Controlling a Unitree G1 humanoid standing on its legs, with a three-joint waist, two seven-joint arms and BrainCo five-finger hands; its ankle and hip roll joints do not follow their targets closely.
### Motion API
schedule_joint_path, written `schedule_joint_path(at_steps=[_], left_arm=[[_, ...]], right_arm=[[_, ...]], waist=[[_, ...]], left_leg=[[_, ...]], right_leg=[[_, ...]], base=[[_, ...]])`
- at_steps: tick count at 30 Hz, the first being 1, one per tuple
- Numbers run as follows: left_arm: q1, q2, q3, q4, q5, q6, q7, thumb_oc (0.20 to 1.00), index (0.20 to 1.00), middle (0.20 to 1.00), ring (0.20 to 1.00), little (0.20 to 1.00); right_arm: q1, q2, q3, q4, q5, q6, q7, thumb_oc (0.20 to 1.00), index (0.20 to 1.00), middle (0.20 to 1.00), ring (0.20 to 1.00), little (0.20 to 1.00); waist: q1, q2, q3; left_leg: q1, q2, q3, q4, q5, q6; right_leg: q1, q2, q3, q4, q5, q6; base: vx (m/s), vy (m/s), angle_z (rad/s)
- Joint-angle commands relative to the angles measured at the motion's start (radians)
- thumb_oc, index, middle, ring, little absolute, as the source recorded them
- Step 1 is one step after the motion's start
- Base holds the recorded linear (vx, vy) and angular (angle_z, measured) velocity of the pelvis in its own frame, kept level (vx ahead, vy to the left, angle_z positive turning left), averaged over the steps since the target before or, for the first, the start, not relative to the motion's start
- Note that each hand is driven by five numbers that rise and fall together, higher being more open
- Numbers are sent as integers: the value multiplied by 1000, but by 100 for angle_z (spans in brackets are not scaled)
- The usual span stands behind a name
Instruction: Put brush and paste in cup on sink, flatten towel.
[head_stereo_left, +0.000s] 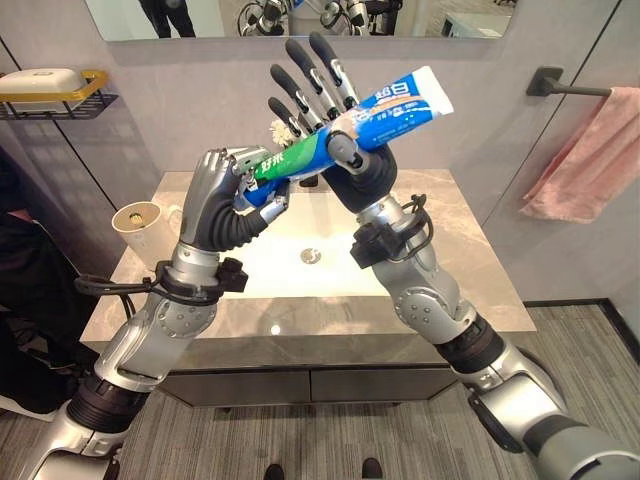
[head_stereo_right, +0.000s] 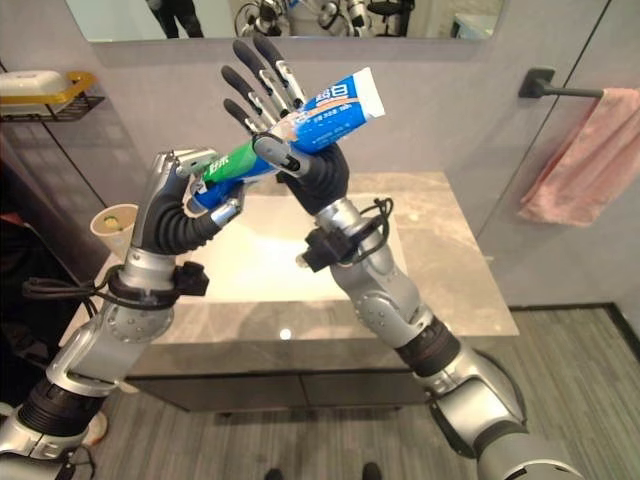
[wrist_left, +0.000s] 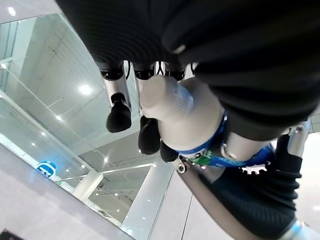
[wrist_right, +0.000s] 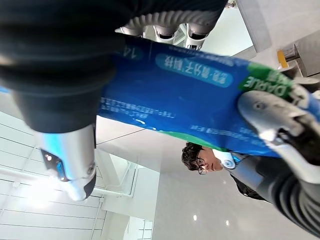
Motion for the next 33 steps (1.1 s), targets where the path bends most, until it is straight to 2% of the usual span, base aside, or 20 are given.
schedule_joint_path(at_steps=[1, 7, 21, 23, 24, 26, 27, 28, 32, 33], left_arm=[[-35, 15, 7, 6, -43, -12, 21, 200, 200, 200, 200, 200], [-14, -21, -11, 38, -63, -9, 21, 200, 200, 200, 200, 200], [8, -41, -25, 46, -77, 3, 10, 200, 200, 200, 200, 200], [5, -44, -27, 40, -78, 2, 9, 200, 200, 200, 200, 200], [3, -44, -26, 38, -77, 2, 11, 200, 200, 200, 200, 200], [2, -46, -28, 32, -79, 5, 12, 200, 200, 200, 200, 200], [2, -47, -25, 31, -80, 8, 13, 200, 200, 200, 200, 200], [4, -47, -23, 30, -78, 12, 14, 200, 200, 200, 200, 200], [31, -43, -4, 13, -82, 16, 17, 200, 200, 200, 200, 200], [44, -41, 3, 7, -86, 15, 17, 442, 442, 442, 442, 442]], right_arm=[[-61, 41, -88, -41, 21, -97, -20, 1000, 1000, 1000, 1000, 1000], [-58, 69, -105, -50, 52, -121, -17, 1000, 1000, 1000, 1000, 1000], [-17, 71, -78, -43, 53, -101, -33, 1000, 1000, 1000, 1000, 1000], [-9, 60, -72, -43, 46, -93, -30, 727, 727, 727, 727, 727], [-5, 58, -71, -39, 46, -90, -31, 545, 545, 545, 545, 545], [16, 46, -69, -26, 39, -85, -45, 395, 395, 395, 395, 395], [26, 44, -65, -18, 39, -79, -53, 231, 231, 231, 231, 231], [38, 40, -61, -7, 34, -68, -62, 200, 200, 200, 200, 200], [53, 47, -67, 20, 28, -61, -86, 200, 200, 200, 200, 200], [54, 50, -70, 26, 23, -62, -98, 200, 200, 200, 200, 200]], waist=[[13, -50, -47], [13, -49, -50], [10, -50, -50], [9, -51, -50], [8, -51, -50], [6, -53, -49], [6, -54, -49], [5, -56, -47], [11, -63, -42], [14, -66, -41]], left_leg=[[7, -1, 12, 6, -32, -12], [7, -1, 9, 6, -33, -9], [4, 2, 9, 6, -33, -9], [2, 3, 8, 6, -32, -9], [1, 3, 8, 6, -32, -9], [-1, 2, 7, 6, -31, -9], [-1, 2, 6, 6, -31, -9], [0, 0, 6, 6, -30, -9], [-6, -2, 2, 6, -30, -8], [-8, -2, -1, 6, -29, -8]], right_leg=[[41, -83, -35, -1, -20, 74], [41, -83, -36, -1, -21, 73], [37, -82, -33, -1, -19, 72], [36, -82, -33, -1, -20, 73], [35, -82, -33, -1, -19, 73], [34, -82, -35, -1, -19, 74], [35, -82, -35, -1, -19, 74], [36, -84, -35, -1, -18, 75], [38, -85, -40, -1, -19, 75], [37, -86, -42, -1, -19, 76]], base=[[0, 0, 0], [0, 0, 0], [-2, -1, 0], [0, 0, 0], [0, 0, 0], [0, 0, 0], [0, 0, 0], [0, 0, 0], [0, 0, 0], [0, 0, 0]])
